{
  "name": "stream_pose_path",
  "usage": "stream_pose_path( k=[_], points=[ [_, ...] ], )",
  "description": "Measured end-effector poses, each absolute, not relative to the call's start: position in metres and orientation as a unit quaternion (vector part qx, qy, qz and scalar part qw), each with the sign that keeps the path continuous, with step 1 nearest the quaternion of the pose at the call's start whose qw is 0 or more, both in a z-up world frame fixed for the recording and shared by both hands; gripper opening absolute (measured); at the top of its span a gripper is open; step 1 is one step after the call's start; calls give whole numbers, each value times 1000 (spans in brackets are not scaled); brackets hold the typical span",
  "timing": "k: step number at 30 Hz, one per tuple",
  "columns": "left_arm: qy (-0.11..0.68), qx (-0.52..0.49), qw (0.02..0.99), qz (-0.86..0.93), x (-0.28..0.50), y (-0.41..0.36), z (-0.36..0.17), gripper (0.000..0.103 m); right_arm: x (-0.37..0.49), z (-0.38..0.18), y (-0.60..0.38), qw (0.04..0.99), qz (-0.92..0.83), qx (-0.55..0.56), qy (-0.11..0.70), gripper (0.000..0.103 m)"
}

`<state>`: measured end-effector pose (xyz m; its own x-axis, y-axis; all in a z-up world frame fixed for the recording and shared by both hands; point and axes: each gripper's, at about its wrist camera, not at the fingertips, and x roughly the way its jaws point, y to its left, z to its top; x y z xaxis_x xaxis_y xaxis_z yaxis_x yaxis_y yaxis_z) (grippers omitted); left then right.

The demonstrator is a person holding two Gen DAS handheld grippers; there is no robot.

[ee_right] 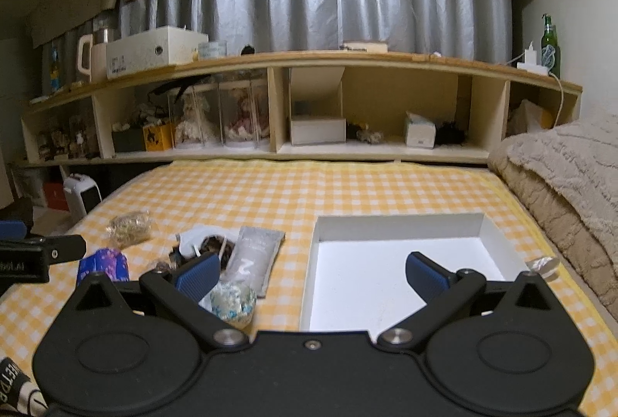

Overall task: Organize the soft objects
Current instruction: 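Grasp the blue floral tissue pack with the left gripper while the right grasps the grey pouch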

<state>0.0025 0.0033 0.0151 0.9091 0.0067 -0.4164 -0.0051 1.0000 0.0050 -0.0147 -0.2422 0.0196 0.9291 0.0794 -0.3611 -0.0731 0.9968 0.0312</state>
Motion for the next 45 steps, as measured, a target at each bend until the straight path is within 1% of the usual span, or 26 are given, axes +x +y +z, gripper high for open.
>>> stream_pose_path(
  k=[8,13,17,23,27,34,36,38,42,44,45],
  points=[
    [179,2,983,34,21,8,35,103,1,40,-243,986,64,-8,156,103],
    [193,-1,981,31,48,17,45,103,25,54,-242,987,74,-6,142,103],
    [208,-21,976,58,77,31,48,103,51,60,-234,984,92,-13,152,103],
    [264,-60,958,100,121,56,35,103,97,57,-221,977,113,11,179,103],
    [320,-54,937,127,151,70,8,103,128,50,-216,970,118,32,209,103],
    [425,-93,882,180,179,98,-45,103,181,19,-217,949,123,91,277,103],
    [451,-103,865,195,186,101,-60,103,196,6,-216,939,119,111,303,100],
    [462,-103,856,206,189,102,-68,103,209,-8,-212,927,122,132,329,86],
    [460,-81,860,206,200,98,-78,103,233,-37,-199,901,132,159,380,78],
    [459,-73,862,200,205,94,-80,103,242,-51,-193,890,135,167,402,69],
    [460,-67,862,202,206,92,-82,103,245,-59,-190,884,137,172,413,67]
  ],
)
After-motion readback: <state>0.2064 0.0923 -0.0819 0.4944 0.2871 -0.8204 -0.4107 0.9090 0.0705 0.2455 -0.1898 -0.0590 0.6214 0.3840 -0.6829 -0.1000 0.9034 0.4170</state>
